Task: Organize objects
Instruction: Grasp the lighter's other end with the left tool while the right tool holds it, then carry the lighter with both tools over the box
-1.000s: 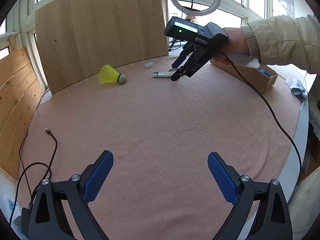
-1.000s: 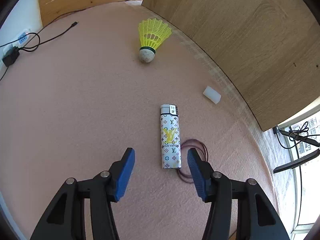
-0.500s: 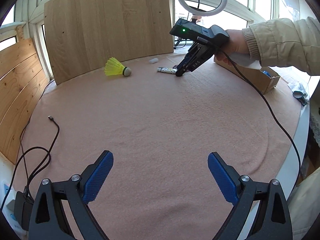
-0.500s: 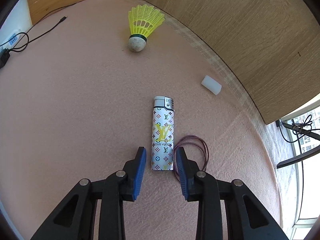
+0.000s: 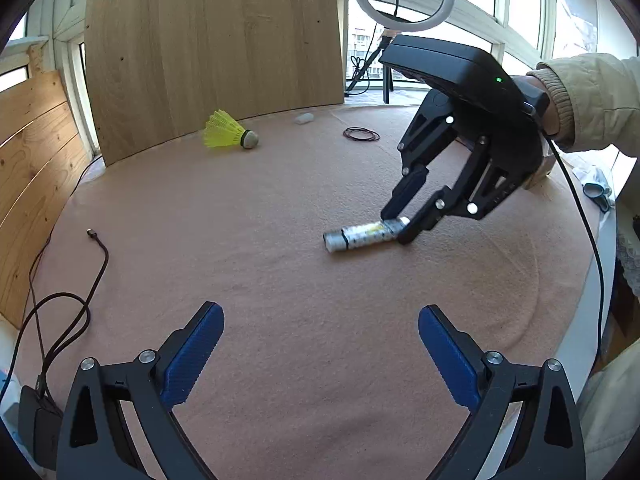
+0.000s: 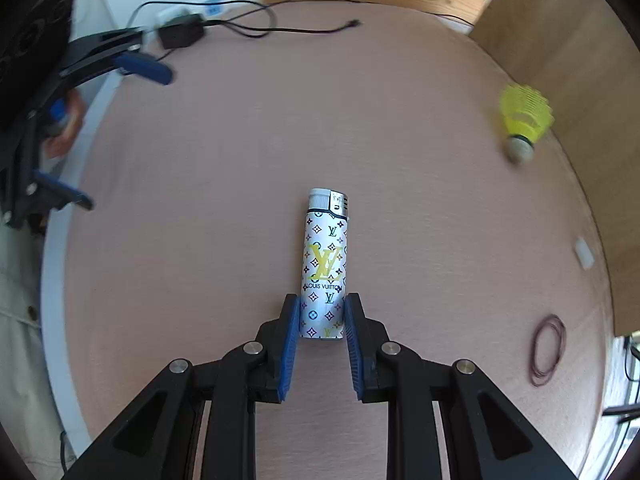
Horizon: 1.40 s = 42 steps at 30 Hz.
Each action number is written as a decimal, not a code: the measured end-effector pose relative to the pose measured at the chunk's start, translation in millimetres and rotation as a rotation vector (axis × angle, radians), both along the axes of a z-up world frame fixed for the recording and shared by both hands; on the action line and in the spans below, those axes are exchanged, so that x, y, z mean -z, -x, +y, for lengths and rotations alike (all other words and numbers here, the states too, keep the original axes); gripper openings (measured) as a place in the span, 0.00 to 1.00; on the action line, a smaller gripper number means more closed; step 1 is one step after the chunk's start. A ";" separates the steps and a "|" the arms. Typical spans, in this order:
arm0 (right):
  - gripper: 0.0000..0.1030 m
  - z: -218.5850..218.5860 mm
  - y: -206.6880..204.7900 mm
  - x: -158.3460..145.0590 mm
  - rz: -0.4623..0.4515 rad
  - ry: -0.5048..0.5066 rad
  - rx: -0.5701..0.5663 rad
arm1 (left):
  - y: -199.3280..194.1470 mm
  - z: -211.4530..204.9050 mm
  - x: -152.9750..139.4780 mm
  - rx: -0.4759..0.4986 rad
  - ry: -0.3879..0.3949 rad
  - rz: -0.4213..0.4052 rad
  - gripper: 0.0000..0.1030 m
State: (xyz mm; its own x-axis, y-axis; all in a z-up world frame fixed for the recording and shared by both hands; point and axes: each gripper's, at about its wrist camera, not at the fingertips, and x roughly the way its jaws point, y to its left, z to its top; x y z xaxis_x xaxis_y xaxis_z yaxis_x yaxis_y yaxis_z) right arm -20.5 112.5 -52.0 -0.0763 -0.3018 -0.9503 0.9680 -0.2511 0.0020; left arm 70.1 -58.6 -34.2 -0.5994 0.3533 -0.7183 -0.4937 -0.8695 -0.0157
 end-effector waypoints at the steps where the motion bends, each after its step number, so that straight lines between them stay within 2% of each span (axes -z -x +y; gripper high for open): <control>1: 0.20 -5.2 -13.6 0.7 -0.001 -0.005 -0.046 | 0.4 0.9 1.8 0.021 -0.002 -0.006 0.97; 4: 0.20 -16.5 -47.2 0.2 -0.007 -0.017 -0.171 | -1.7 8.2 8.3 0.108 0.005 -0.027 0.96; 7: 0.20 -22.6 -72.8 1.5 -0.009 -0.029 -0.272 | -7.0 20.2 15.4 0.217 0.015 -0.059 0.91; 11: 0.20 -26.0 -89.9 3.0 0.008 -0.049 -0.370 | -13.6 33.4 24.4 0.346 0.011 -0.126 0.76; 13: 0.20 -26.3 -91.4 4.1 0.024 -0.059 -0.397 | -18.7 38.3 27.6 0.397 0.006 -0.147 0.63; 14: 0.20 -26.2 -90.9 4.5 0.023 -0.061 -0.403 | -22.0 40.6 29.3 0.412 0.012 -0.156 0.49; 18: 0.20 -23.6 -88.6 5.4 0.020 -0.050 -0.402 | -23.3 38.3 31.3 0.401 0.011 -0.149 0.37; 24: 0.21 -16.4 -85.7 5.9 -0.002 -0.011 -0.343 | -22.7 33.6 31.5 0.422 0.000 -0.156 0.32; 32: 0.21 -10.7 -78.6 4.4 -0.011 0.012 -0.282 | -19.4 34.2 24.4 0.418 0.013 -0.141 0.31; 36: 0.21 0.5 -79.0 -9.0 0.014 0.043 -0.257 | -14.8 35.1 9.6 0.417 0.013 -0.122 0.31; 42: 0.21 6.5 -83.7 -38.3 0.079 0.063 -0.252 | -2.0 47.6 -21.8 0.466 0.051 -0.081 0.31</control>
State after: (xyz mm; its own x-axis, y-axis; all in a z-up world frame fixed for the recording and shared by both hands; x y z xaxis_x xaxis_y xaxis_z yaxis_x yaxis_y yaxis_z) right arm 63.2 119.1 -13.7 -0.0648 -0.3795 -0.9229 0.9977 -0.0042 -0.0683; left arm 72.2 -11.0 -12.4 -0.3263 0.5346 -0.7796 -0.8304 -0.5561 -0.0337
